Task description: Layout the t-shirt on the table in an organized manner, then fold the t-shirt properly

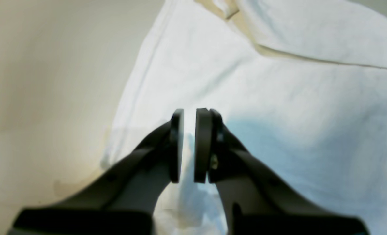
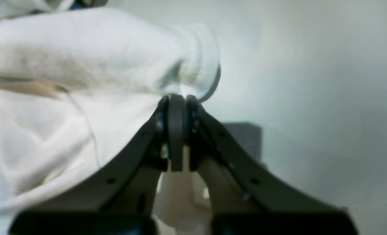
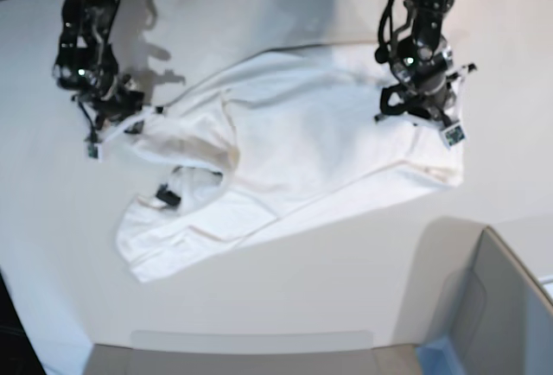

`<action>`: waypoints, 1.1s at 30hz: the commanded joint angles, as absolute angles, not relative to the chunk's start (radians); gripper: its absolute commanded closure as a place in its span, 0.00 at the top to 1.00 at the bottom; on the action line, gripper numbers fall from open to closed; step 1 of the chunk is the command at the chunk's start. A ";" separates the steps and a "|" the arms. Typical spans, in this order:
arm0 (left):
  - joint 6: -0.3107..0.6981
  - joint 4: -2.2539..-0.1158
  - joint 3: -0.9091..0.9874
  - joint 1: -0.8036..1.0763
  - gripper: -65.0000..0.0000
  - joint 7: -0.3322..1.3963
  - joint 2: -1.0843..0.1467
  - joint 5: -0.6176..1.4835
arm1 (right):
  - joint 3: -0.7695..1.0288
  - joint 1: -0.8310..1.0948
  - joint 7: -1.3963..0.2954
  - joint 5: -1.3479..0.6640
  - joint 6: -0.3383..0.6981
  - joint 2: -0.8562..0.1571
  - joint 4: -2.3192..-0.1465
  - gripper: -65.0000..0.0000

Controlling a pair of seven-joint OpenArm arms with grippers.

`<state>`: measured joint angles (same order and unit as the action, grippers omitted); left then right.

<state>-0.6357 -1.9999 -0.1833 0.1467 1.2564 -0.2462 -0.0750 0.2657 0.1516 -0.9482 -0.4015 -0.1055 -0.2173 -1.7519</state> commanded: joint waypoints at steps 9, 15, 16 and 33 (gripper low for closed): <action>-0.644 -2.020 -0.179 0.209 0.23 1.287 -0.251 -0.087 | 0.265 0.124 -0.926 -0.407 -0.101 -0.226 -1.771 0.00; -0.644 -2.029 -0.176 0.306 0.37 1.178 -0.259 -0.087 | 0.265 0.111 -0.926 -0.403 -0.101 -0.226 -1.725 0.00; -0.644 -2.029 -0.163 0.332 0.37 1.147 -0.262 -0.087 | 0.265 0.110 -0.926 -0.403 -0.101 -0.226 -1.721 0.00; -0.634 -2.046 -0.163 0.473 0.45 0.990 -0.341 -0.028 | 0.265 0.108 -0.926 -0.407 -0.101 -0.225 -1.698 0.00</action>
<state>-0.6319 -2.0289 -0.1612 0.4656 0.9924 -0.3359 -0.0200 0.2607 0.1215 -0.9451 -0.3981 -0.1017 -0.2142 -1.6817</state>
